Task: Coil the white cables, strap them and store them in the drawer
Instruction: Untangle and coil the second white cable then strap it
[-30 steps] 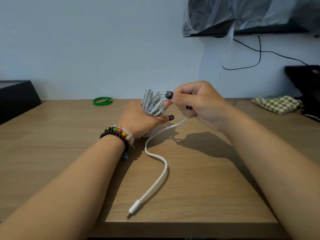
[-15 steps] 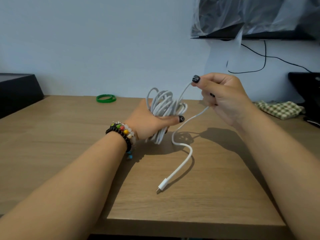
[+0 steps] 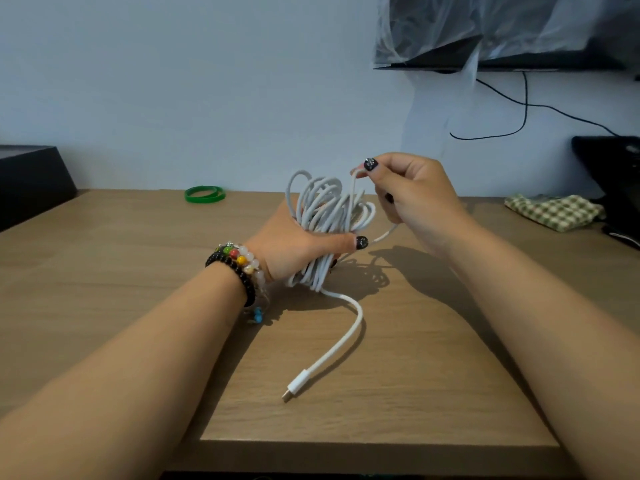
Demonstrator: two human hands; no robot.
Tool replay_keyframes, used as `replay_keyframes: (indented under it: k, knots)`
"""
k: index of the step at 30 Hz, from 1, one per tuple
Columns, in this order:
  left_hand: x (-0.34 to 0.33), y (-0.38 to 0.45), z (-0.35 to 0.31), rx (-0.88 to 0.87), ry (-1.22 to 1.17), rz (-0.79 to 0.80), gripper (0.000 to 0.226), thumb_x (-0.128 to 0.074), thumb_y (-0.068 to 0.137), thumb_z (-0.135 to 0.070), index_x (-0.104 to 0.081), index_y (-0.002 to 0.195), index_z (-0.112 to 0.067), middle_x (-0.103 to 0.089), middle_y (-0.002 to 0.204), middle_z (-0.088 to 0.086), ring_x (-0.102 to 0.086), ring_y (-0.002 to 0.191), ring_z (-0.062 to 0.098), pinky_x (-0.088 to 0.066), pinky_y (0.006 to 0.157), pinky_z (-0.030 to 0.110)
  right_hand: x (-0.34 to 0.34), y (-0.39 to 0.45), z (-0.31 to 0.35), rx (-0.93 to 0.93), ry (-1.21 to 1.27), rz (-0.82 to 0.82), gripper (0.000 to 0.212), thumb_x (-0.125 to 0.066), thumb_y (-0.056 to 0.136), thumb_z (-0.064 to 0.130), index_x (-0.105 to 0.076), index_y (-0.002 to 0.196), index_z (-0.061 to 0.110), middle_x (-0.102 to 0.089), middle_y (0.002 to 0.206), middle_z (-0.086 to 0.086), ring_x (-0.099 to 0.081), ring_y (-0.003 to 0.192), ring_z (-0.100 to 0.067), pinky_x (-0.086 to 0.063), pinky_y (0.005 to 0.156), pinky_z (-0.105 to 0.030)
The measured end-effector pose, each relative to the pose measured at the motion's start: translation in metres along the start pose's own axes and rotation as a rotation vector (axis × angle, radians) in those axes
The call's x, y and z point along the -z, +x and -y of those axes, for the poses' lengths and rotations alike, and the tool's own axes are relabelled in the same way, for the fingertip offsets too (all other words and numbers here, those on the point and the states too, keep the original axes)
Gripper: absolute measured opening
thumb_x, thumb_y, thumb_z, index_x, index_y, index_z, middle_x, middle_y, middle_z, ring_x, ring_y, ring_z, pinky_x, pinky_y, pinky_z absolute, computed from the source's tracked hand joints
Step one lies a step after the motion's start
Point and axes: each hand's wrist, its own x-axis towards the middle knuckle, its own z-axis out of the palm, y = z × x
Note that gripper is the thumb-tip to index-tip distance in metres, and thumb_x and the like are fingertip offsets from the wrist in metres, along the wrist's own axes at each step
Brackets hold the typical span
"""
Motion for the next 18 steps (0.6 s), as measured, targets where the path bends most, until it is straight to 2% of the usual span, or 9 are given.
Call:
replay_keyframes:
  k: [4,7,9,12,14,16,18]
  knots:
    - [-0.002,0.001,0.001,-0.034,0.112,0.016,0.018,-0.078,0.078,-0.014,-0.064,0.079,-0.025,-0.066,0.066,-0.012,-0.061,0.063,-0.004,-0.047,0.061,0.008,0.001,0.0,0.003,0.107,-0.046,-0.071,0.009,-0.06,0.094,0.016,-0.066,0.088,0.019,-0.044,0.056,0.003,-0.033,0.045,-0.004,-0.03,0.046,-0.013]
    - [-0.002,0.002,0.004,-0.049,0.092,-0.002,0.02,-0.078,0.077,-0.014,-0.064,0.081,-0.027,-0.067,0.068,-0.019,-0.062,0.066,-0.005,-0.047,0.063,0.008,0.001,-0.001,0.003,0.176,-0.09,-0.077,0.01,-0.063,0.093,0.019,-0.06,0.084,0.021,-0.043,0.058,-0.007,-0.034,0.048,-0.008,-0.032,0.05,-0.015]
    - [-0.003,0.002,0.007,-0.05,0.047,-0.042,0.02,-0.079,0.076,-0.016,-0.064,0.083,-0.027,-0.068,0.068,-0.017,-0.064,0.066,-0.002,-0.049,0.063,0.011,0.0,-0.002,0.0,0.145,-0.086,-0.076,0.012,-0.062,0.093,0.02,-0.058,0.082,0.021,-0.041,0.056,-0.009,-0.033,0.047,-0.011,-0.031,0.048,-0.018]
    - [-0.004,0.002,0.011,0.039,-0.209,-0.094,0.025,-0.085,0.064,-0.024,-0.065,0.077,-0.016,-0.066,0.063,-0.003,-0.063,0.056,0.012,-0.052,0.057,0.025,-0.003,-0.001,-0.005,0.057,-0.021,-0.055,0.016,-0.057,0.096,0.014,-0.056,0.08,0.016,-0.042,0.046,0.007,-0.035,0.042,-0.007,-0.03,0.044,-0.016]
    - [-0.002,0.005,0.014,0.106,-0.506,-0.099,0.03,-0.08,0.059,-0.028,-0.064,0.076,-0.009,-0.06,0.059,0.003,-0.056,0.049,0.017,-0.05,0.052,0.026,-0.005,-0.001,-0.006,0.026,0.032,-0.014,0.014,-0.053,0.098,0.01,-0.058,0.085,0.011,-0.044,0.045,0.009,-0.035,0.04,-0.005,-0.029,0.041,-0.015]
    - [-0.001,0.009,0.013,0.11,-0.73,-0.118,0.026,-0.07,0.065,-0.027,-0.058,0.075,-0.006,-0.052,0.052,0.002,-0.048,0.043,0.015,-0.046,0.049,0.023,-0.006,-0.001,-0.005,0.011,0.053,0.009,0.017,-0.05,0.099,0.01,-0.063,0.088,0.01,-0.044,0.046,0.008,-0.035,0.041,-0.006,-0.029,0.041,-0.017]
    - [0.004,0.012,0.01,0.081,-0.86,-0.213,0.019,-0.059,0.077,-0.025,-0.054,0.073,-0.007,-0.048,0.049,0.0,-0.046,0.041,0.013,-0.044,0.049,0.022,-0.005,0.001,-0.005,0.001,0.06,-0.004,0.02,-0.049,0.1,0.011,-0.066,0.088,0.011,-0.043,0.046,0.008,-0.034,0.04,-0.006,-0.028,0.041,-0.017]
